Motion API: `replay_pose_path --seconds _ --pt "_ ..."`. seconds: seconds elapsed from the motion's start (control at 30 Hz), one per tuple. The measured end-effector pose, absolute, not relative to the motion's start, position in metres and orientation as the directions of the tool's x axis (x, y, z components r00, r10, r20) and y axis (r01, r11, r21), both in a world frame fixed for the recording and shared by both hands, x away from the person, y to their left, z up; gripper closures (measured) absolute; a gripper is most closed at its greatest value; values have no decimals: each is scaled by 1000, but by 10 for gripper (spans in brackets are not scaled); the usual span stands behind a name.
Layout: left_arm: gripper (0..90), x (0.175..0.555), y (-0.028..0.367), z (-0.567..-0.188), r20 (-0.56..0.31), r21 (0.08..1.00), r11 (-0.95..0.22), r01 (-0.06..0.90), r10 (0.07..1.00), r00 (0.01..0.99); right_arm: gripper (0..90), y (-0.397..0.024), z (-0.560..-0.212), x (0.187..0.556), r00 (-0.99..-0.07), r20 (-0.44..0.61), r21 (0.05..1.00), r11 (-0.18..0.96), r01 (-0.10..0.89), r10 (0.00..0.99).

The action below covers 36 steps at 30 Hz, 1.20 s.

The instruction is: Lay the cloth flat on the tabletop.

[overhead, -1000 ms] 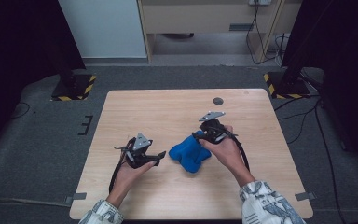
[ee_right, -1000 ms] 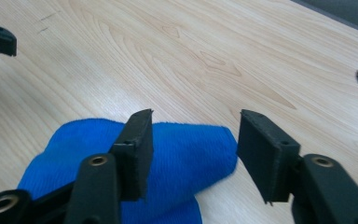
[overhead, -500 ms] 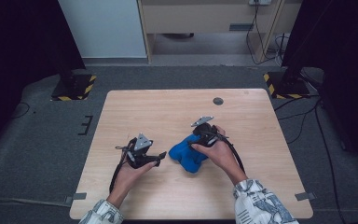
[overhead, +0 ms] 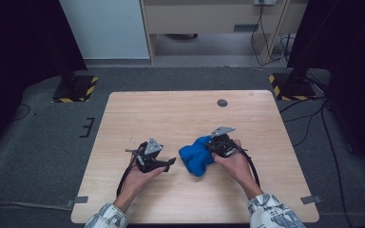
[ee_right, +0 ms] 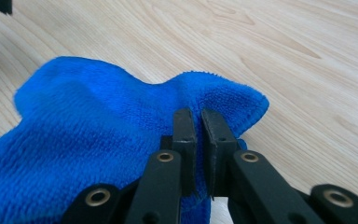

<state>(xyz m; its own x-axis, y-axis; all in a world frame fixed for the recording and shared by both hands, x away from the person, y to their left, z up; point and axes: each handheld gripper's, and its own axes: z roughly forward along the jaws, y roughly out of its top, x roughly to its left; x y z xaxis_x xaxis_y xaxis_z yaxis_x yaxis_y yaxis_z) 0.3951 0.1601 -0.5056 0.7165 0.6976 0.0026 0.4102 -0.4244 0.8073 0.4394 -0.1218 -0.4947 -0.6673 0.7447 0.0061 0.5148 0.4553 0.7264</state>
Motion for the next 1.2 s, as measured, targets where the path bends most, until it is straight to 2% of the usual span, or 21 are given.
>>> replay_pose_path --seconds 0.13,0.5,0.8,0.9,1.2 --pt "237 399 155 -509 -32 808 -404 429 697 716 863 -125 -495 439 -672 20 730 448 516 740" --pt "256 409 143 -519 -34 784 -440 438 674 738 865 -127 -489 443 -667 38 753 418 509 744" --pt "259 423 139 -526 -105 770 -418 481 662 742 866 -126 -487 447 -669 53 764 402 505 741" --pt "312 426 136 -528 -149 755 -408 514 656 740 866 -125 -486 447 -672 51 772 398 495 738" --pt "483 428 124 -533 -132 753 -445 486 621 773 866 -127 -483 448 -672 55 780 389 491 738"
